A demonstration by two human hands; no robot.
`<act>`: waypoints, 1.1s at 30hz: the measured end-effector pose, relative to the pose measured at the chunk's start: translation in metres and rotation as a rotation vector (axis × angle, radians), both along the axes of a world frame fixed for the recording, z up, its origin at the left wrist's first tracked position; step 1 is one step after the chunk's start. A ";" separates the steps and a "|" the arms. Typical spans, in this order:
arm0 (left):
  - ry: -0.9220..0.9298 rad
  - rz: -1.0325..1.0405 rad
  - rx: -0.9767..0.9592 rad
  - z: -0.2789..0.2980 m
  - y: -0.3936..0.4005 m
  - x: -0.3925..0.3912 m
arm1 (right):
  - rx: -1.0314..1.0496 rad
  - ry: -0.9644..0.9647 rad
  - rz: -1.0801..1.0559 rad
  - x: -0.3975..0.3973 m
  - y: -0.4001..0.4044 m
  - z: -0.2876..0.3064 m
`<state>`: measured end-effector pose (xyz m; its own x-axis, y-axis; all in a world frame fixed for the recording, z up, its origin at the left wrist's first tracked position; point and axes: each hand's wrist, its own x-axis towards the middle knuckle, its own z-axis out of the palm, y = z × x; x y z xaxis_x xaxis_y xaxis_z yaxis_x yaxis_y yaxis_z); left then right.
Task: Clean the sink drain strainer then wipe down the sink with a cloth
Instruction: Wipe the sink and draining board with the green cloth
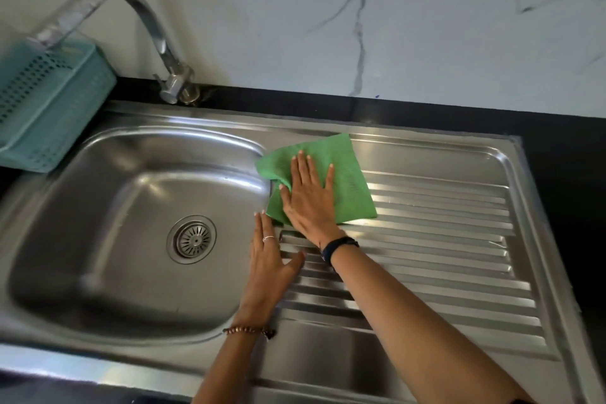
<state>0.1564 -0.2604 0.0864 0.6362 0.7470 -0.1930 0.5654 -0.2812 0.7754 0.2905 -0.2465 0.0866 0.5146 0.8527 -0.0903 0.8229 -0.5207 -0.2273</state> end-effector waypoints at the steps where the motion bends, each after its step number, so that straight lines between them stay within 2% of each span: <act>1: 0.027 0.000 -0.009 -0.002 -0.001 -0.005 | -0.006 -0.006 0.023 -0.002 0.004 0.001; 7: 0.137 -0.005 0.044 -0.003 -0.008 -0.015 | -0.035 -0.031 0.219 -0.008 0.002 0.000; 12: 0.264 -0.019 0.186 -0.003 -0.020 -0.017 | -0.027 -0.046 0.337 -0.012 -0.022 -0.004; 16: 0.367 -0.084 0.326 0.000 -0.046 -0.009 | 0.036 -0.016 0.222 0.007 -0.060 -0.006; 20: 0.378 -0.269 0.410 0.003 -0.087 0.019 | 0.057 -0.011 0.091 0.047 -0.117 -0.006; 27: 0.392 -0.463 0.527 0.001 -0.140 0.073 | 0.038 -0.026 -0.113 0.114 -0.206 -0.007; 33: 0.343 -0.450 0.524 -0.004 -0.143 0.071 | 0.034 -0.033 -0.307 0.148 -0.262 -0.006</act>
